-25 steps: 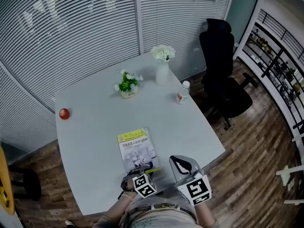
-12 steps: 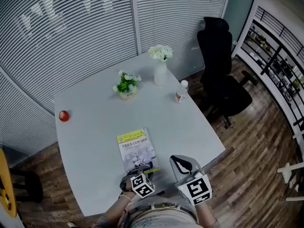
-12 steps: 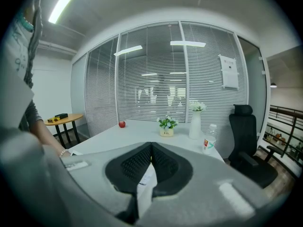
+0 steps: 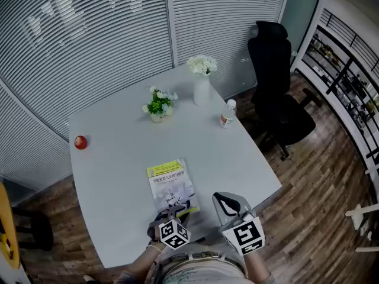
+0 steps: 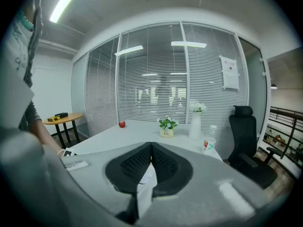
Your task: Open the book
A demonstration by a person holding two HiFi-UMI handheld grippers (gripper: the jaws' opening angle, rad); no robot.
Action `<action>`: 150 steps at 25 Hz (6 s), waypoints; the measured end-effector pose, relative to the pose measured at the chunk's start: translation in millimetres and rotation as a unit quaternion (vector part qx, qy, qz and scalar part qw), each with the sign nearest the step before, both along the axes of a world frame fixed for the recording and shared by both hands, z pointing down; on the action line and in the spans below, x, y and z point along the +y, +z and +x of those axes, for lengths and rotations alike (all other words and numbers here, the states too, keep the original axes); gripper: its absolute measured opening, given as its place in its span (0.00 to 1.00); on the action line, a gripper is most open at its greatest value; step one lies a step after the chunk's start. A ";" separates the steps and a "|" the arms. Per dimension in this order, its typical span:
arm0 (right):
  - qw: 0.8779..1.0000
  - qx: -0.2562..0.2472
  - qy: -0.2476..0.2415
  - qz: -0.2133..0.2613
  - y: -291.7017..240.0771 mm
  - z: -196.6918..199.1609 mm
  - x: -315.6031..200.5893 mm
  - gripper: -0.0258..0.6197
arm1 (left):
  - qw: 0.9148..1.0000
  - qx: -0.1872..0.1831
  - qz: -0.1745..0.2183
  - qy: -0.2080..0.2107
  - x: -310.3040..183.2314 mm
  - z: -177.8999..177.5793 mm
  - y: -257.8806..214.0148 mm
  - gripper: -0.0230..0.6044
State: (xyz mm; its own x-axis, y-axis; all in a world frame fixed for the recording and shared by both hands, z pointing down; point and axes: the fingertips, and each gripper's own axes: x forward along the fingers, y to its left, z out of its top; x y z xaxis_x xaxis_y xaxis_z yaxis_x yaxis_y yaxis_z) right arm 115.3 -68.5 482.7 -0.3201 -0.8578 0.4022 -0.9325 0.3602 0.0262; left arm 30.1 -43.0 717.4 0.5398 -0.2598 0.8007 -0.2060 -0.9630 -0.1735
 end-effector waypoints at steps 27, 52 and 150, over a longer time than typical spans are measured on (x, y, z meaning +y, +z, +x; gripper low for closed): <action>1.000 -0.001 -0.012 0.009 -0.6 -4.4 0.4 0.04 | 0.991 0.077 -0.026 -0.107 -12.4 -13.4 -23.7 0.04; 0.999 0.004 -0.049 0.010 0.4 -25.1 -10.0 0.04 | 0.914 0.233 -0.104 -0.316 -49.6 -69.0 -62.1 0.04; 0.993 0.034 -0.113 -0.012 17.7 -98.9 -64.7 0.04 | 0.702 0.300 -0.236 -0.601 -15.8 -250.4 16.6 0.06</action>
